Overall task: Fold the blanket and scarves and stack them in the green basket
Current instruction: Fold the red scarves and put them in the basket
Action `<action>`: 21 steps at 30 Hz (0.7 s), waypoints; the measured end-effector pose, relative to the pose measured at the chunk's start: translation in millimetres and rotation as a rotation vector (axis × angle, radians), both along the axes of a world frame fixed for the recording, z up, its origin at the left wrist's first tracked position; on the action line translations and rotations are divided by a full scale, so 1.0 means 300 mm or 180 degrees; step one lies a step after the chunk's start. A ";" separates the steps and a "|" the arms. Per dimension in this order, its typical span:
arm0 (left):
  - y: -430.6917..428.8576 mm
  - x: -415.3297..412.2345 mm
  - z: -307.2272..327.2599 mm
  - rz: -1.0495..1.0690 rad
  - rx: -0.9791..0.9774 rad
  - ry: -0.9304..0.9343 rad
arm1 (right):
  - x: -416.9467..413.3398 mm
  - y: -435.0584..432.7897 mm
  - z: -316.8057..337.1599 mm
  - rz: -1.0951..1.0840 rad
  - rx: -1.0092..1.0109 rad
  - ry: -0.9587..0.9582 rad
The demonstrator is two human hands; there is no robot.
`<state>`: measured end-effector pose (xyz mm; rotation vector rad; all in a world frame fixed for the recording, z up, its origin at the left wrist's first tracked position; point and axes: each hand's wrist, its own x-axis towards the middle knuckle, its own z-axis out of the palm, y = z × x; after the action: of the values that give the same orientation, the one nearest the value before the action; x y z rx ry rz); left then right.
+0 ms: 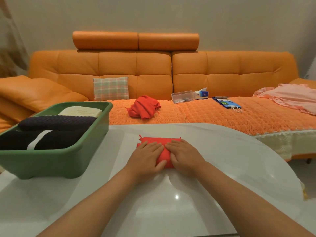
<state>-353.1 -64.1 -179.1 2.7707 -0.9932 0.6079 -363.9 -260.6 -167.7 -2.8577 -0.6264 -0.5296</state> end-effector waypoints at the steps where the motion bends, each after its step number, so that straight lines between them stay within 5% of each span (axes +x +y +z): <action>1: 0.017 0.009 -0.008 -0.0018 0.0097 0.0151 | -0.009 -0.014 0.005 -0.0022 -0.0090 0.0350; 8: 0.146 0.028 0.013 -0.0095 -0.0433 0.0942 | -0.037 -0.128 -0.009 0.0080 -0.0009 0.0648; 11: 0.182 0.013 0.002 -0.0075 -0.0651 0.0848 | -0.065 -0.135 -0.011 0.0030 0.0160 0.0559; 16: 0.174 -0.025 0.042 -0.0141 -0.1238 0.0911 | -0.117 -0.124 0.028 -0.0090 0.0721 0.0579; 21: 0.138 -0.020 0.101 0.0543 -0.2091 0.1258 | -0.092 -0.114 0.076 -0.0716 0.1561 0.0490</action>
<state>-359.0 -22.6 -148.9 2.2579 -0.3799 0.3042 -391.5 -294.7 -145.0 -2.4756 -0.1219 -0.4172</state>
